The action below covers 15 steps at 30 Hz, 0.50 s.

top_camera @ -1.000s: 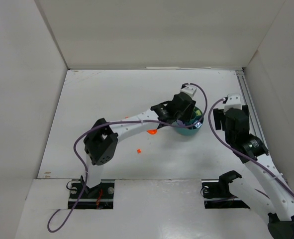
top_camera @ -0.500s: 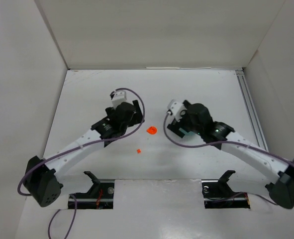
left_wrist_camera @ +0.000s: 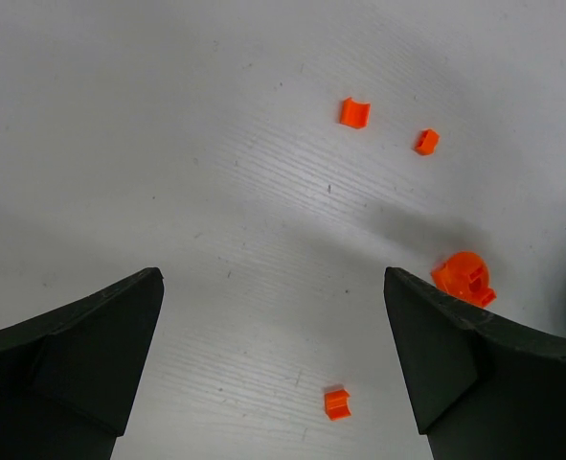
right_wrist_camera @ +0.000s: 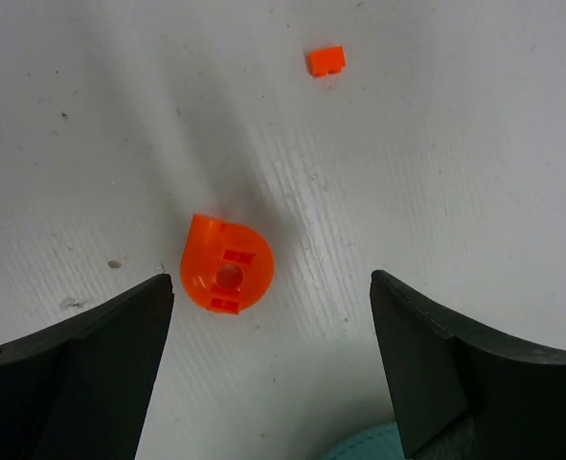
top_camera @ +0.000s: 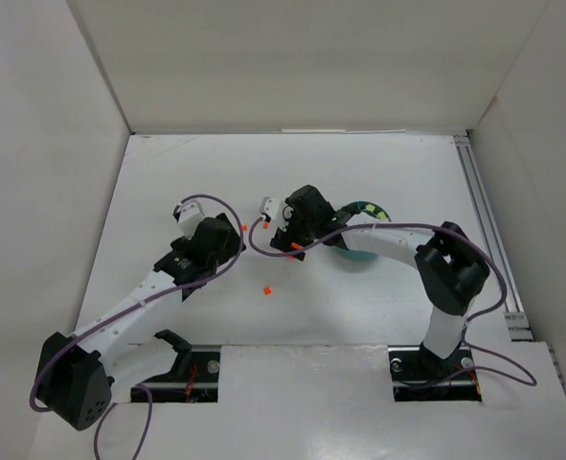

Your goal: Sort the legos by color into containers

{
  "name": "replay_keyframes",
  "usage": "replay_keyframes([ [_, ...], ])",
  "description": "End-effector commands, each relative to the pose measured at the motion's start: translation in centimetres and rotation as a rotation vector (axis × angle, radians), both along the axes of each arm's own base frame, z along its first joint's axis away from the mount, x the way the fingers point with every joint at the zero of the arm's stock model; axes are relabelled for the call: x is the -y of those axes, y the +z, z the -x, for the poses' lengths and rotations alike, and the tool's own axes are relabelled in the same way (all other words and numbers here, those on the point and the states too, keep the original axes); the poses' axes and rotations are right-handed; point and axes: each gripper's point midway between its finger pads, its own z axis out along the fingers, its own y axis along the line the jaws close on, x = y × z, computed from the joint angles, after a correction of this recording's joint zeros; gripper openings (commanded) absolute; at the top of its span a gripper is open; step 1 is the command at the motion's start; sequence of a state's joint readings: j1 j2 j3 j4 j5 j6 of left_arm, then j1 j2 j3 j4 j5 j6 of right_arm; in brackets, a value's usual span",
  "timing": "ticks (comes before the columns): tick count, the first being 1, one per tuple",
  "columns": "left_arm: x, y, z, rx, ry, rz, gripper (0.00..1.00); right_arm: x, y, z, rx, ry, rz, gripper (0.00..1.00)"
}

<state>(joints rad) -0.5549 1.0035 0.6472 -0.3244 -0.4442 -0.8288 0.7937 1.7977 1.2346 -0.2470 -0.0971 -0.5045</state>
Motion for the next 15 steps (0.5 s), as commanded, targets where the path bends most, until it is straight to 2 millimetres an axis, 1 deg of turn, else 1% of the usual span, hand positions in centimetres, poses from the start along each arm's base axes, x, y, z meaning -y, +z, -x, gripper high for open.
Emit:
replay_keyframes([
  [1, 0.5, 0.8, -0.5, 0.042, -0.010, 0.045, 0.99, -1.9, 2.4, -1.8, 0.064, 0.005, -0.051, 0.88],
  [2, 0.6, 0.7, -0.6, 0.042, -0.010, 0.045, 0.99, -1.7, 1.1, -1.6, 0.039, 0.005, -0.026, 0.88],
  [3, 0.7, 0.6, -0.6, 0.038, -0.023, 0.043, 0.99, -1.8, 1.2, -2.0, 0.048, -0.004, -0.022, 0.88],
  [4, 0.6, 0.5, -0.8, 0.037, -0.014, 0.042, 0.99, -1.6, 0.5, -1.8, 0.031, -0.004, -0.005, 0.88],
  [5, 0.5, 0.1, -0.7, 0.029, -0.014, 0.037, 0.99, -1.7, -0.1, -1.7, 0.021, 0.012, 0.003, 0.89],
  [6, 0.3, 0.3, -0.9, 0.037, -0.005, 0.041, 0.99, -1.7, -0.1, -1.7, 0.021, 0.012, 0.003, 0.89],
  [7, 0.5, 0.2, -0.8, 0.034, -0.011, 0.047, 0.99, -1.7, -0.6, -1.7, 0.013, 0.012, 0.010, 0.90],
  [9, 0.5, 0.0, -0.8, 0.034, -0.011, 0.047, 0.99, -1.5, -1.2, -1.5, 0.000, 0.012, 0.023, 0.92],
  [10, 0.3, -0.5, -0.6, 0.023, -0.011, 0.041, 0.99, -1.5, -1.7, -1.5, -0.007, 0.012, 0.031, 0.92],
  [11, 0.4, -0.3, -0.8, 0.033, -0.011, 0.047, 0.99, -1.5, -1.7, -1.5, -0.008, 0.012, 0.031, 0.92],
  [12, 0.4, -0.3, -0.8, 0.033, -0.011, 0.047, 0.99, -1.3, -2.4, -1.3, -0.024, 0.012, 0.047, 0.92],
  [13, 0.6, -0.4, -0.7, 0.030, -0.018, 0.053, 0.99, -1.3, -2.4, -1.3, -0.024, 0.012, 0.047, 0.92],
  [15, 0.6, -0.1, -0.7, 0.038, -0.018, 0.057, 0.99, -0.7, -3.4, -0.7, -0.042, 0.012, 0.066, 0.92],
])
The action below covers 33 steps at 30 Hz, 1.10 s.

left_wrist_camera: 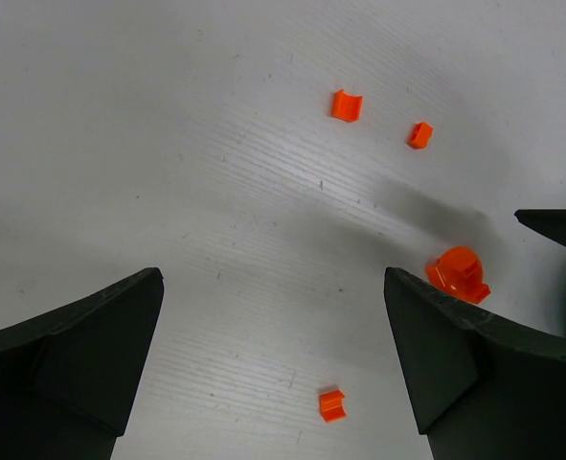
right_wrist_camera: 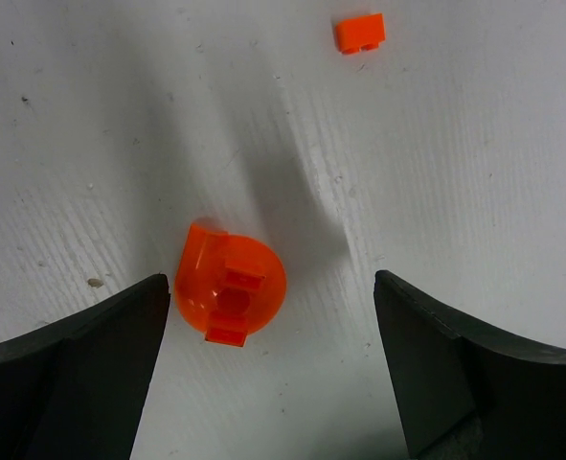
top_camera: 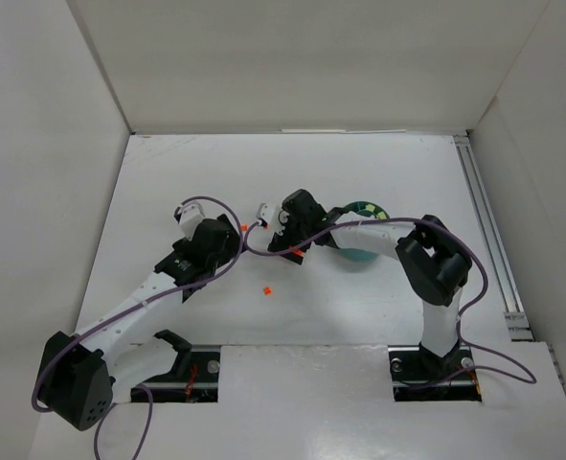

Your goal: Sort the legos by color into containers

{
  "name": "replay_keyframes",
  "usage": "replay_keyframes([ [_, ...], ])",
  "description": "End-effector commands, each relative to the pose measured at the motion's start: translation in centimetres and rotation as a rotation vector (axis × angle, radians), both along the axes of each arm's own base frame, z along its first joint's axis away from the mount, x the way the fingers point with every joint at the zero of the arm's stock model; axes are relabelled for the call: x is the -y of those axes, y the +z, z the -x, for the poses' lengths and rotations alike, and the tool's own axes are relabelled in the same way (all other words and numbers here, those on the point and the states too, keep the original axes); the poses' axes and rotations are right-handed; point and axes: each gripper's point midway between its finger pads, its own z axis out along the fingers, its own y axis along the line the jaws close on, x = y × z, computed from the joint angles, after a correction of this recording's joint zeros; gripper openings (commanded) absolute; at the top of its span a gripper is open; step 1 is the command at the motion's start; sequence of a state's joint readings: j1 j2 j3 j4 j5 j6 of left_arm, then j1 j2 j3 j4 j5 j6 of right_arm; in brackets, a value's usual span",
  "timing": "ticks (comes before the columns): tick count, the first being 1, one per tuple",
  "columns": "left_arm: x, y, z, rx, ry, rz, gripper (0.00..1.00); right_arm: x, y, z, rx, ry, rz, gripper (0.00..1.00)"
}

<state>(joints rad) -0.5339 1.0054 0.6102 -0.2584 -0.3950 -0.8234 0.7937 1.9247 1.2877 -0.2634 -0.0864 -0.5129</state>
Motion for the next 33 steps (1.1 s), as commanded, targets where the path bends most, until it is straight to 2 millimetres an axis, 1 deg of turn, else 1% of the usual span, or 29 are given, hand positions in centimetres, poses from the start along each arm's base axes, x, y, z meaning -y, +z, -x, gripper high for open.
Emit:
replay_keyframes([
  [1, 0.0, 0.2, -0.3, 0.026, -0.001, 0.013, 0.99, -0.7, 0.7, -0.1, 0.012, 0.020, -0.021, 0.92],
  [2, 0.0, 0.2, -0.2, 0.025, -0.006, 0.006, 0.99, -0.2, 0.3, -0.2, 0.004, 0.011, -0.013, 0.92],
  [4, 0.1, 0.4, -0.4, 0.035, -0.006, 0.011, 0.99, -0.2, 0.0, 0.1, -0.008, 0.010, -0.021, 0.90],
  [5, 0.2, 0.3, -0.4, 0.031, -0.013, 0.016, 0.99, -0.2, 0.0, 0.1, -0.008, 0.010, -0.021, 0.88],
  [6, 0.3, 0.5, -0.5, 0.041, -0.013, 0.022, 0.99, -0.1, -0.6, 0.2, -0.018, 0.010, -0.011, 0.85],
  [7, 0.3, 0.5, -0.5, 0.041, -0.013, 0.022, 0.99, 0.0, -0.8, 0.3, -0.024, 0.010, -0.005, 0.81],
  [8, 0.5, 0.5, -0.5, 0.038, -0.020, 0.027, 0.99, 0.1, -1.2, 0.4, -0.031, 0.010, 0.002, 0.78],
  [9, 0.5, 0.5, -0.5, 0.037, -0.020, 0.027, 0.99, 0.1, -1.2, 0.4, -0.031, 0.010, 0.002, 0.77],
  [12, 0.5, 0.2, -0.5, 0.030, -0.020, 0.023, 0.99, 0.4, -1.5, 0.5, -0.035, -0.005, 0.012, 0.77],
  [14, 0.5, 0.2, -0.5, 0.030, -0.020, 0.023, 0.99, 0.7, -1.5, 0.2, -0.021, -0.020, 0.025, 0.77],
  [16, 0.5, 0.5, -0.5, 0.037, -0.020, 0.027, 0.99, 0.9, -1.5, 0.0, -0.016, -0.025, 0.031, 0.74],
  [17, 0.5, 0.5, -0.5, 0.037, -0.020, 0.027, 0.99, 0.8, -1.5, 0.1, -0.022, -0.035, 0.026, 0.71],
  [19, 0.5, 0.5, -0.5, 0.037, -0.020, 0.027, 0.99, 0.8, -1.8, -0.1, -0.021, -0.048, 0.028, 0.70],
  [20, 0.5, 0.5, -0.5, 0.037, -0.020, 0.027, 0.99, 1.0, -1.8, -0.3, -0.012, -0.057, 0.036, 0.70],
  [22, 0.4, 0.6, -0.3, 0.039, -0.020, 0.028, 0.99, 1.4, -2.1, -0.1, -0.021, -0.080, 0.042, 0.65],
  [23, 0.4, 0.6, -0.3, 0.039, -0.020, 0.028, 0.99, 1.9, -2.4, -0.2, -0.014, -0.094, 0.061, 0.63],
  [24, 0.4, 0.9, -0.3, 0.047, -0.020, 0.032, 0.99, 1.7, -1.8, -0.4, -0.003, -0.102, 0.042, 0.62],
  [25, 0.4, 0.9, -0.3, 0.047, -0.020, 0.033, 0.99, 1.7, -1.6, -0.3, 0.003, -0.102, 0.035, 0.60],
  [26, 0.4, 0.9, -0.3, 0.047, -0.020, 0.033, 0.99, 1.9, -2.0, -0.1, -0.009, -0.109, 0.039, 0.59],
  [27, 0.4, 0.9, -0.3, 0.047, -0.020, 0.033, 0.99, 1.7, -1.4, -0.3, 0.005, -0.109, 0.023, 0.58],
  [28, 0.4, 0.9, -0.3, 0.047, -0.020, 0.033, 0.99, 1.9, -1.7, -0.1, 0.000, -0.109, 0.030, 0.58],
  [30, 0.3, 0.7, -0.2, 0.039, -0.020, 0.028, 0.99, 1.6, -0.6, -0.3, 0.015, -0.119, 0.001, 0.54],
  [31, 0.3, 1.0, -0.2, 0.047, -0.020, 0.032, 0.99, 1.5, -0.6, -0.2, 0.010, -0.113, -0.004, 0.53],
  [32, 0.3, 1.0, -0.2, 0.047, -0.020, 0.033, 0.99, 1.3, 0.6, -0.3, 0.023, -0.120, -0.028, 0.53],
  [33, 0.3, 1.0, -0.2, 0.047, -0.020, 0.033, 0.99, 1.0, 1.3, -0.4, 0.032, -0.114, -0.050, 0.52],
])
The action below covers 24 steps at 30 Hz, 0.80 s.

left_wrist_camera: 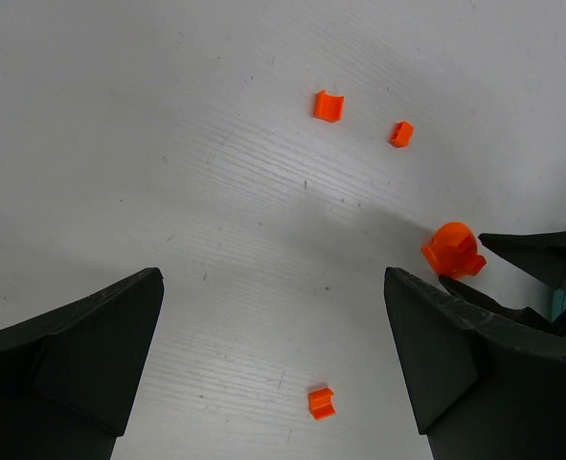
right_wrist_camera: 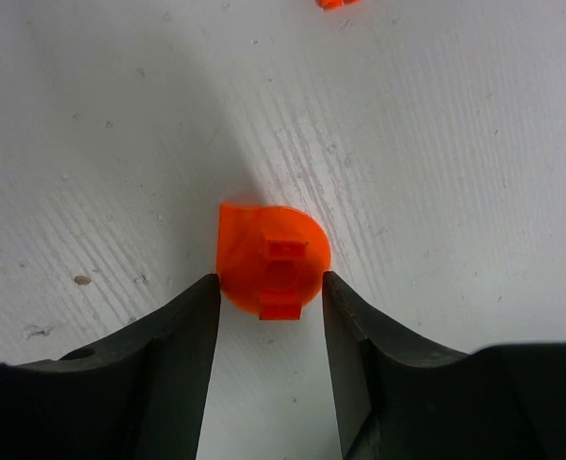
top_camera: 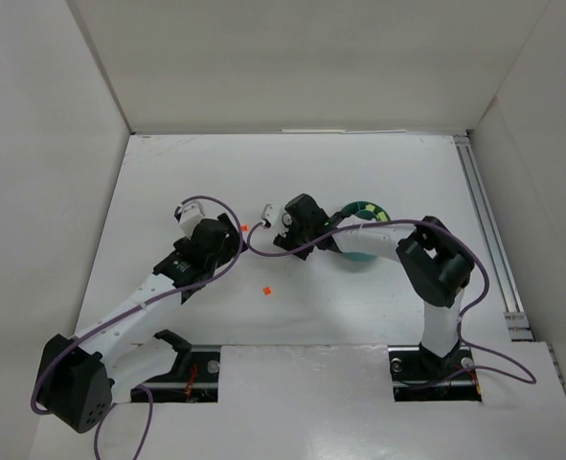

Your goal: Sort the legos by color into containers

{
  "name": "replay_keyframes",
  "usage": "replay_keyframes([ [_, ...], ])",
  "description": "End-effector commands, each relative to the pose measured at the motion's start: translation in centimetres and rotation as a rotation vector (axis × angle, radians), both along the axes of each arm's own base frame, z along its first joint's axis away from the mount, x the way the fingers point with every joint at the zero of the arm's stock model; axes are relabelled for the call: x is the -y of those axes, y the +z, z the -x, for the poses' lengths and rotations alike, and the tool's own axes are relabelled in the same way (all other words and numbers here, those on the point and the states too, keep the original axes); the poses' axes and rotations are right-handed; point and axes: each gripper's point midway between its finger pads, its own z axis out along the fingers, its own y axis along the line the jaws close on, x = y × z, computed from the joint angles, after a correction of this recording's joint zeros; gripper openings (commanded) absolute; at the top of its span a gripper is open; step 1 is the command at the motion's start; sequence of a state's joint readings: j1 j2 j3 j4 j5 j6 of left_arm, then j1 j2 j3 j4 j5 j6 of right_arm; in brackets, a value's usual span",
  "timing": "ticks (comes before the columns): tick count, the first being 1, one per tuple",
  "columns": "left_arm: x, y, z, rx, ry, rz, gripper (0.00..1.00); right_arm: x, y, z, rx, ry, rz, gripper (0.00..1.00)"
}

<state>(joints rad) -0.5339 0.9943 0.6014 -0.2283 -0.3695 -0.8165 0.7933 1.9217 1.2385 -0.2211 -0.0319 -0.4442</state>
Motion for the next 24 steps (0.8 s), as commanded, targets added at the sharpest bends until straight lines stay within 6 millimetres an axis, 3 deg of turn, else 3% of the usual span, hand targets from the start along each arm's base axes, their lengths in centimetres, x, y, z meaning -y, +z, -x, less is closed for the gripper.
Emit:
replay_keyframes([
  [1, -0.3, 0.6, 0.0, 0.028, -0.002, -0.001, 0.99, -0.1, 3.0, -0.4, 0.048, -0.026, -0.063, 0.52],
  [6, -0.3, 0.9, 0.0, 0.036, -0.002, 0.004, 0.99, -0.4, 7.1, -0.4, 0.105, -0.028, -0.143, 0.50],
  [11, -0.3, 1.1, 0.0, 0.044, -0.008, 0.001, 0.99, -0.8, 9.5, 0.1, 0.132, 0.012, -0.199, 0.51],
  [16, -0.3, 1.1, 0.0, 0.044, -0.008, 0.001, 0.99, -0.9, 8.1, -0.6, 0.117, 0.009, -0.174, 0.55],
  [18, -0.3, 1.1, 0.0, 0.044, -0.008, 0.001, 0.99, -1.2, 6.5, -0.3, 0.082, 0.033, -0.158, 0.56],
  [24, -0.4, 0.7, 0.2, 0.036, -0.008, -0.004, 0.99, -1.7, 4.0, -1.1, 0.056, 0.032, -0.115, 0.58],
])
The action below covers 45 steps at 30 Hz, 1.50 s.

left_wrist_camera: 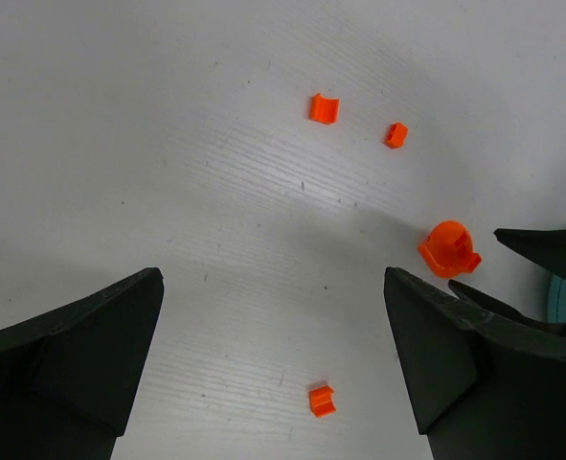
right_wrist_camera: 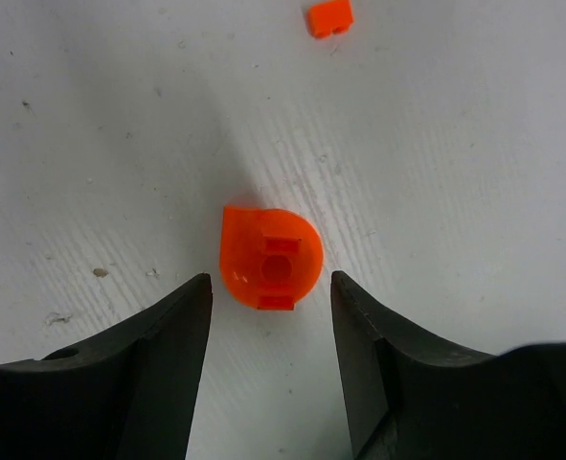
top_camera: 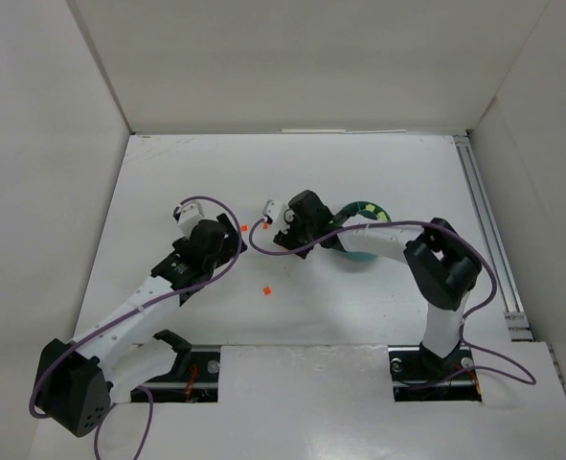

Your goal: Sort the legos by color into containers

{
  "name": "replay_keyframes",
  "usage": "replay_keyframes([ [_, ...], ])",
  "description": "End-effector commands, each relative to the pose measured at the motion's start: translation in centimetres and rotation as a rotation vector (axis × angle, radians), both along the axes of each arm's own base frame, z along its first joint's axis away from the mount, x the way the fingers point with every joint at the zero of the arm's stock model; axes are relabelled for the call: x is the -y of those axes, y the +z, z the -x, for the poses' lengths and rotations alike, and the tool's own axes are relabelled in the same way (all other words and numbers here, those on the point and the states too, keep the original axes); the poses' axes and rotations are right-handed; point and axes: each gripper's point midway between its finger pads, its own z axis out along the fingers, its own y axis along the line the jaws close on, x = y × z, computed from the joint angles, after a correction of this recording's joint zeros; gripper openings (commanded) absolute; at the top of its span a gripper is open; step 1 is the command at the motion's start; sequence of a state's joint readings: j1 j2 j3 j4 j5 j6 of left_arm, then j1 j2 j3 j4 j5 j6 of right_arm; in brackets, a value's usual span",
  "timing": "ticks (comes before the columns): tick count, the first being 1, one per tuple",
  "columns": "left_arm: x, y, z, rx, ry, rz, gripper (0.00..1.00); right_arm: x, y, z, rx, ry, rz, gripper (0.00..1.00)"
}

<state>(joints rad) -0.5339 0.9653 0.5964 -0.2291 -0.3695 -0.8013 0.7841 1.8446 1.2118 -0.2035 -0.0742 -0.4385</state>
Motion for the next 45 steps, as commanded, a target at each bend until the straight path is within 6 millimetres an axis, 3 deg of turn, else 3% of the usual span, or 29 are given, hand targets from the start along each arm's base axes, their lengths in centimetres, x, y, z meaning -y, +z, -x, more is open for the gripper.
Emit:
replay_keyframes([
  [1, -0.3, 0.2, 0.1, 0.016, 0.001, -0.003, 0.99, -1.4, 0.8, -1.3, 0.027, 0.017, -0.034, 0.58],
  [9, -0.3, 0.2, 0.1, 0.016, 0.001, -0.003, 0.99, -1.2, -1.6, -1.4, -0.004, 0.010, 0.007, 0.57],
  [17, -0.3, 0.2, 0.1, 0.016, 0.001, -0.003, 0.99, -0.6, -1.7, -1.9, 0.010, -0.035, 0.025, 0.34],
  [29, -0.3, 0.2, 0.1, 0.016, 0.001, -0.003, 0.99, -0.3, -1.1, -1.6, 0.017, -0.036, 0.020, 0.11],
  [30, -0.3, 0.2, 0.1, 0.016, 0.001, -0.003, 0.99, -0.5, -0.3, -1.8, 0.030, -0.037, 0.007, 0.08],
  [34, -0.2, 0.3, -0.1, 0.024, 0.001, 0.001, 0.99, -0.7, -0.3, -1.7, 0.025, -0.030, 0.002, 0.00],
  [40, -0.2, 0.3, -0.1, 0.024, 0.001, 0.001, 0.99, -0.9, 1.3, -1.7, 0.049, -0.024, -0.032, 0.00],
  [45, 0.0, 0.5, -0.2, 0.029, -0.011, 0.004, 0.99, -0.7, 4.9, -1.6, 0.110, -0.025, -0.094, 0.00],
])
